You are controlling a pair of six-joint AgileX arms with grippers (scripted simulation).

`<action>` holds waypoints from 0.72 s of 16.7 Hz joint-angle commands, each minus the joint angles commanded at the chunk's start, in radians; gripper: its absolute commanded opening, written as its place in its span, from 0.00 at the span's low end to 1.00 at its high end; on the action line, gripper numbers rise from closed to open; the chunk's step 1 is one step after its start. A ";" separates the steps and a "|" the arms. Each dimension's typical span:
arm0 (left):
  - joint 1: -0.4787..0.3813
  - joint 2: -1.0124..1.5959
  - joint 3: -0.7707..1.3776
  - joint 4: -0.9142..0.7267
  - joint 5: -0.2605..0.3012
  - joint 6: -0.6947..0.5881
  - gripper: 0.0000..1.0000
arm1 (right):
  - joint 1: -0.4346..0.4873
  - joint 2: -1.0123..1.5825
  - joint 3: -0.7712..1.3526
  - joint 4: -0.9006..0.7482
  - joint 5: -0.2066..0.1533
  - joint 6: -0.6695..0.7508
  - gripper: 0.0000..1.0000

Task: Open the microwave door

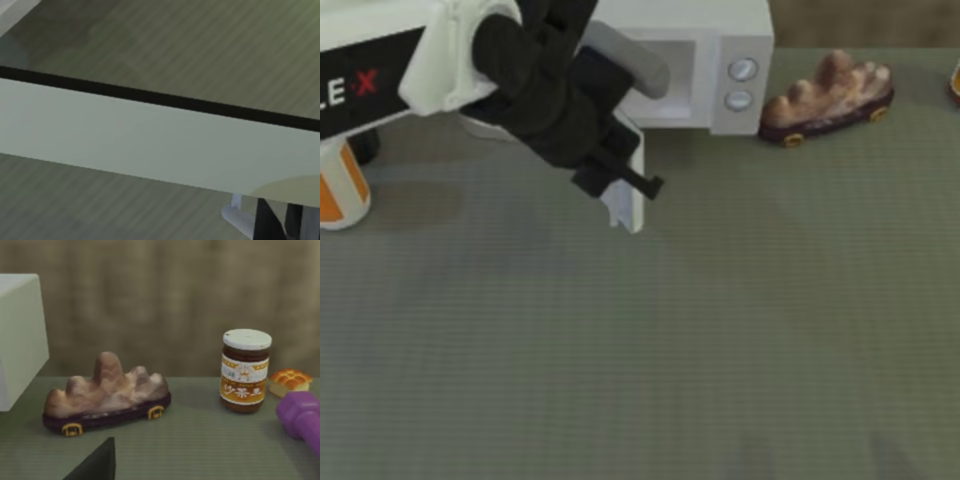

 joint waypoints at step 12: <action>0.002 -0.001 -0.006 -0.001 0.013 0.012 0.00 | 0.000 0.000 0.000 0.000 0.000 0.000 1.00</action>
